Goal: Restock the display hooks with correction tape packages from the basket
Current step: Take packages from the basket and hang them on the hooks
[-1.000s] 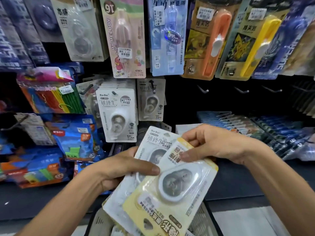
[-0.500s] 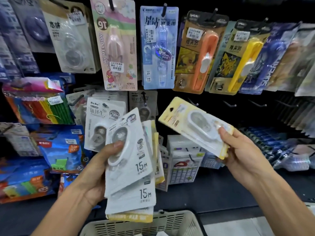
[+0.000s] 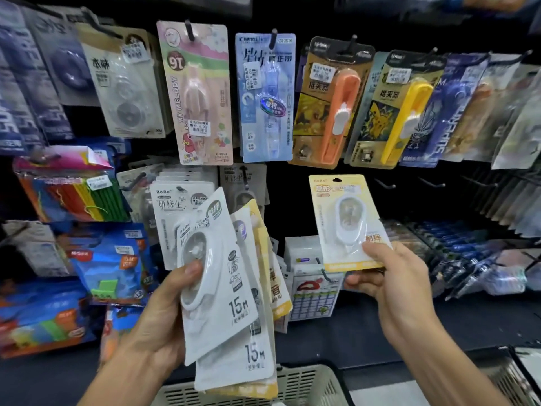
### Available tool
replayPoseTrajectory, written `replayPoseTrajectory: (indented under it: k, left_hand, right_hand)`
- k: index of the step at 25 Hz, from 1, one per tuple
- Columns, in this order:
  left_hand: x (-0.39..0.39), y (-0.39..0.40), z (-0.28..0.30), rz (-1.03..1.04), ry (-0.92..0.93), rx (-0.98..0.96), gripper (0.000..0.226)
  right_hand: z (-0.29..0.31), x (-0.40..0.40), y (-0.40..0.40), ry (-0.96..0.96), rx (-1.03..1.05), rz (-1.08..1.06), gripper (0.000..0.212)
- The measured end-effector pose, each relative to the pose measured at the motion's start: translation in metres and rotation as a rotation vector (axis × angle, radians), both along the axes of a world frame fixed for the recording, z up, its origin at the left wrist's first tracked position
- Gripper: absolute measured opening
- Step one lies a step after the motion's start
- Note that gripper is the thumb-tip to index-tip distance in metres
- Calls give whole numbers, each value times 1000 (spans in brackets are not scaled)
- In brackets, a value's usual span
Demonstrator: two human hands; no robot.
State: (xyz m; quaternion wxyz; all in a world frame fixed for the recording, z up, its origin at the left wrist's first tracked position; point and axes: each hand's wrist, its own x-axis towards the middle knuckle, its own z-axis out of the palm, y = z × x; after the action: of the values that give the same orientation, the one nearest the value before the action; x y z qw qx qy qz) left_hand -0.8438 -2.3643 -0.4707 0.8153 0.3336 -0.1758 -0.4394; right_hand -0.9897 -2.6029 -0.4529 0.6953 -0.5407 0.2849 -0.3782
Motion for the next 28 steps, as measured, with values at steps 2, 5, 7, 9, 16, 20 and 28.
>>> replayPoseTrajectory:
  k: [2,5,7,9,16,20,28]
  left_hand:
    - [-7,-3,7,-101,53,-123,45]
    - [-6,-8,2,-83,85,-169,49]
    - [-11,-8,3,49,30,-80,64]
    - [-11,-9,4,66,39,-41,67]
    - [-8,-12,-3,71,57,-31,70]
    - [-4,-12,-5,87,58,-26,70]
    - [-13,-19,-7,26,99,31,70]
  right_hand:
    - [-1,0,2,12,-13,-4,14]
    - [1,-2,-2,-19,29,11,37]
    - [3,-3,-5,-10,29,64,37]
    - [4,2,-4,28,9,121,25]
    - [6,-4,-2,-46,56,-78,19]
    - [8,-6,-2,27,74,-56,19]
    - [-11,12,43,260,30,591,41]
